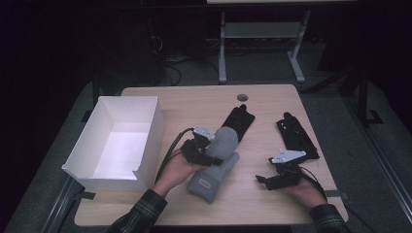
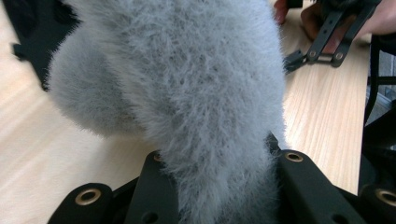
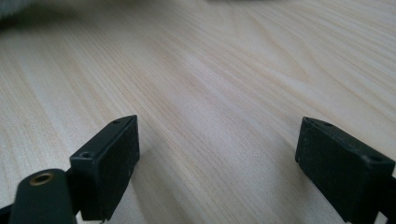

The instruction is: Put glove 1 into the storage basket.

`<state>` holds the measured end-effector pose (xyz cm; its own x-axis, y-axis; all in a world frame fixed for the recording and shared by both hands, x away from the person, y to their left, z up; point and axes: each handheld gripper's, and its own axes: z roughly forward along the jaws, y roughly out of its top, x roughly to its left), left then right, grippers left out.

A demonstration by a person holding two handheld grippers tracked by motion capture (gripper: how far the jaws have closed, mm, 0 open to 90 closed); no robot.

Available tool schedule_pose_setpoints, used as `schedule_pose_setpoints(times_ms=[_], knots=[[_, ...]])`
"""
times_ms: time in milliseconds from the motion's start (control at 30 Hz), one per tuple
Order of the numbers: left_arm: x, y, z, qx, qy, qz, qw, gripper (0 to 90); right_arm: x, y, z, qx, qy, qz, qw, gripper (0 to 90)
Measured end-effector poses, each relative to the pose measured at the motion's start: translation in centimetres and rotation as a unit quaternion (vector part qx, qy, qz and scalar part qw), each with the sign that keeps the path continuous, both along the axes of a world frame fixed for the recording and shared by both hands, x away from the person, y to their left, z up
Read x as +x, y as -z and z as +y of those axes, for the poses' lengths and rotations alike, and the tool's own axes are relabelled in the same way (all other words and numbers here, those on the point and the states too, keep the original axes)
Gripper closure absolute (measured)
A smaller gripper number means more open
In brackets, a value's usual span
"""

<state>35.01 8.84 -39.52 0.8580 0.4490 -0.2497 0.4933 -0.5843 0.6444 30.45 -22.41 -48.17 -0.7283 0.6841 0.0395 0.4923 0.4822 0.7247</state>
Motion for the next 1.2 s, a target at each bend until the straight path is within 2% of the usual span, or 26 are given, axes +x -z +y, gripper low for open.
schedule_pose_setpoints(times_ms=[100,267,300,500,633,933,1033,1200], knots=[[0.2,-1.0,0.5,-0.006,-0.008,-0.008,0.9999,70.5,0.0,0.0,0.0,0.000,0.000,0.000,1.0000,13.5],[0.5,-3.3,1.5,-0.002,-0.025,-0.025,0.9994,70.6,0.0,0.0,0.0,0.001,0.001,0.000,1.0000,13.5],[0.7,-3.8,1.8,0.001,-0.026,-0.029,0.9992,70.7,0.0,0.0,0.0,0.001,0.000,0.000,1.0000,13.5],[1.1,-7.0,3.3,-0.010,-0.038,-0.044,0.9983,70.8,0.0,0.0,0.0,0.000,0.000,0.000,1.0000,13.5],[1.5,-9.2,4.6,-0.003,-0.043,-0.062,0.9972,70.8,0.0,0.0,0.0,0.000,0.000,0.000,1.0000,13.5],[2.2,-13.5,8.3,-0.012,-0.087,-0.086,0.9925,70.8,0.0,0.0,0.0,0.000,0.000,0.000,1.0000,13.5],[2.4,-14.6,9.8,-0.023,-0.102,-0.086,0.9908,70.9,0.0,0.0,0.0,0.000,0.001,0.000,1.0000,13.5],[2.5,-15.8,12.0,-0.025,-0.122,-0.093,0.9879,70.9,0.0,0.0,0.0,0.000,0.000,0.000,1.0000,13.6]])
